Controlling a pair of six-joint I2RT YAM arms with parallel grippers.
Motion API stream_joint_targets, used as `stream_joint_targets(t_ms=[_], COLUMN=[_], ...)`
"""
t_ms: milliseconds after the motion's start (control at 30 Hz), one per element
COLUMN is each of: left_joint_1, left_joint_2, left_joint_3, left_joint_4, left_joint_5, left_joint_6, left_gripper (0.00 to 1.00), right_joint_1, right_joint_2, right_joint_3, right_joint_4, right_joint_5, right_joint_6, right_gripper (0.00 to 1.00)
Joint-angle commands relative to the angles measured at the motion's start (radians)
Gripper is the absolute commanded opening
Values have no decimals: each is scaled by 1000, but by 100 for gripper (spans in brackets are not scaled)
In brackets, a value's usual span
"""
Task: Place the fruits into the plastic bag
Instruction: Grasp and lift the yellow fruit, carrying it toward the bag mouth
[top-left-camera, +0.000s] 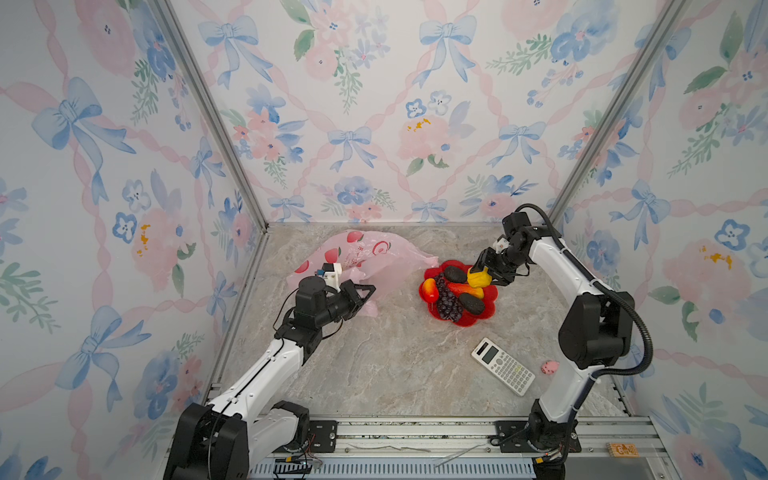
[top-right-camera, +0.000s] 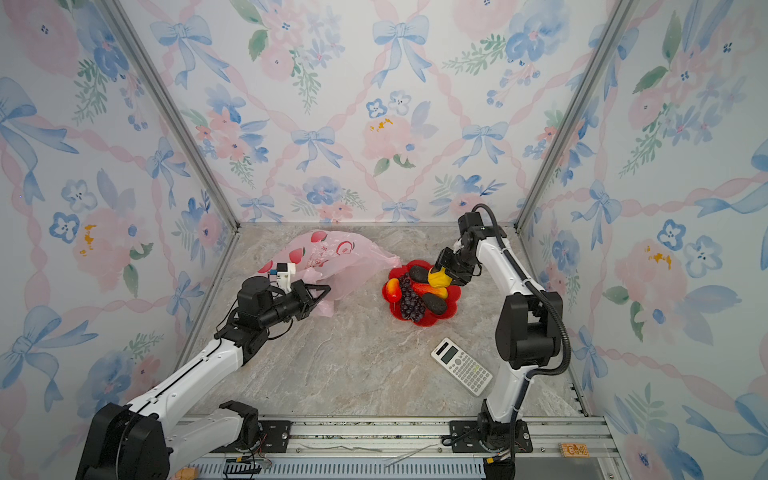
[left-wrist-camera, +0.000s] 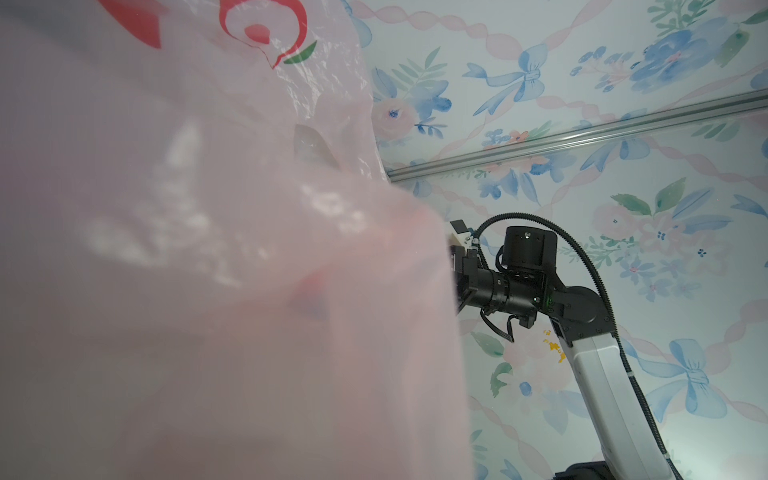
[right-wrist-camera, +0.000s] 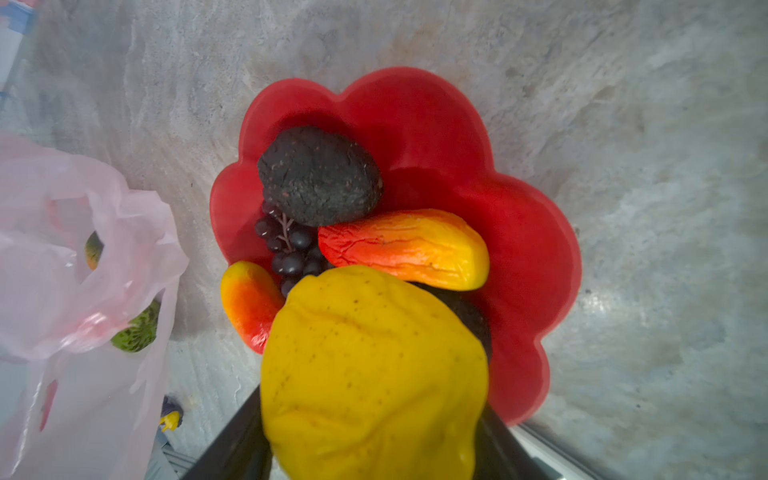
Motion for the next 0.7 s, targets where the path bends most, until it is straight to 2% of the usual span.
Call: stream_joint_targets(t_ms=[0, 167, 367, 533, 667], left_joint_1=[8, 8, 4, -2, -7], left_joint_2=[-18, -29, -37, -56, -73], left_joint_3=[-6, -7, -3, -8, -16], left_joint_4=[17, 16, 16, 16, 16], left_joint_5=[19, 18, 21, 15, 9], left_joint_6=[23, 22, 21, 18, 11], left_gripper=[0, 0, 0, 0, 0], right_joint_1=[-7, 12, 59, 136, 228], right_joint_2=[-111, -248, -318, -310, -249], right_joint_3=[-69, -134, -117, -97, -47], right_joint_4=[59, 112, 165, 251, 306], right_joint_5=[-91, -158, -216, -249, -243], right_joint_6=[56, 131, 208, 294, 331], right_gripper=[51, 51, 50, 50, 50])
